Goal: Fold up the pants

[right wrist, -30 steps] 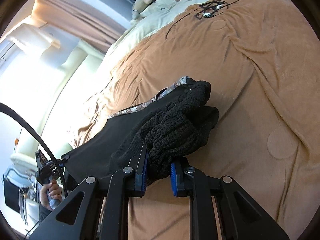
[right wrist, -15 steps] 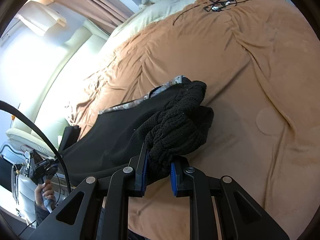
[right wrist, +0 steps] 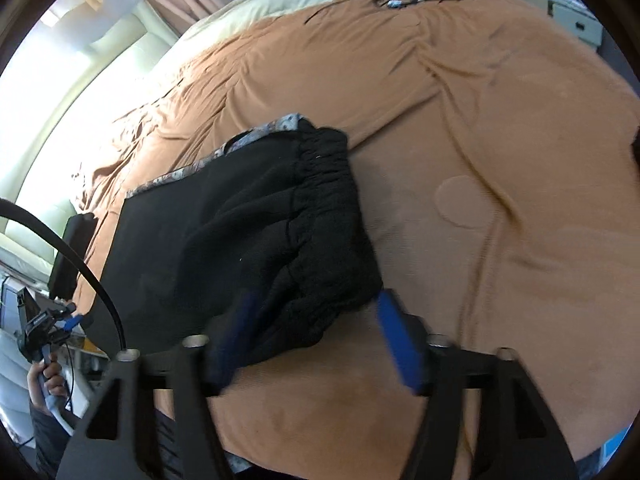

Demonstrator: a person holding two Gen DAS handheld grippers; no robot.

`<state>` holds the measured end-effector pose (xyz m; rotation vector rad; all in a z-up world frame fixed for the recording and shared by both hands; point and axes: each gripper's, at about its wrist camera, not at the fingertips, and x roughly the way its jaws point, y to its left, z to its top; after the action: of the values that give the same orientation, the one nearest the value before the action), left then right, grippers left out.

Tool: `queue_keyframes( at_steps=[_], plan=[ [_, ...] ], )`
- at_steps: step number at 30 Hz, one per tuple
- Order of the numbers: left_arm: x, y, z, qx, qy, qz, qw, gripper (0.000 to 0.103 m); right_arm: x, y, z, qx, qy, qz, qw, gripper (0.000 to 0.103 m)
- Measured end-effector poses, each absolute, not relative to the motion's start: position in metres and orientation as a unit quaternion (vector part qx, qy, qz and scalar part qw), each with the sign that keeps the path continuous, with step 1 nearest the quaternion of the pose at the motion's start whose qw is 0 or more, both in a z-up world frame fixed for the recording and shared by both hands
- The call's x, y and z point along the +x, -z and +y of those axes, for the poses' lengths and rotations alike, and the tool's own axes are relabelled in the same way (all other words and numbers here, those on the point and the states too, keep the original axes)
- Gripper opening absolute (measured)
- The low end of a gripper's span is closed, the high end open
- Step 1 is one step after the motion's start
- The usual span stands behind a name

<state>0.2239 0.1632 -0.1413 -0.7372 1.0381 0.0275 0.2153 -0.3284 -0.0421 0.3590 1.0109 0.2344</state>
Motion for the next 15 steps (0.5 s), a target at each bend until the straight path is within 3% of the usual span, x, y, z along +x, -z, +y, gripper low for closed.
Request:
queue_keyframes(
  at_steps=[1, 15],
  plan=[
    [0.223, 0.143, 0.164, -0.344, -0.012, 0.484, 0.805, 0.069, 0.213, 0.038, -0.326, 0.168, -0.108, 0.477, 0.856, 0.068],
    [0.213, 0.17, 0.171, -0.384, 0.013, 0.478, 0.79, 0.069, 0.209, 0.01, -0.252, 0.106, -0.153, 0.43, 0.884, 0.068]
  ],
)
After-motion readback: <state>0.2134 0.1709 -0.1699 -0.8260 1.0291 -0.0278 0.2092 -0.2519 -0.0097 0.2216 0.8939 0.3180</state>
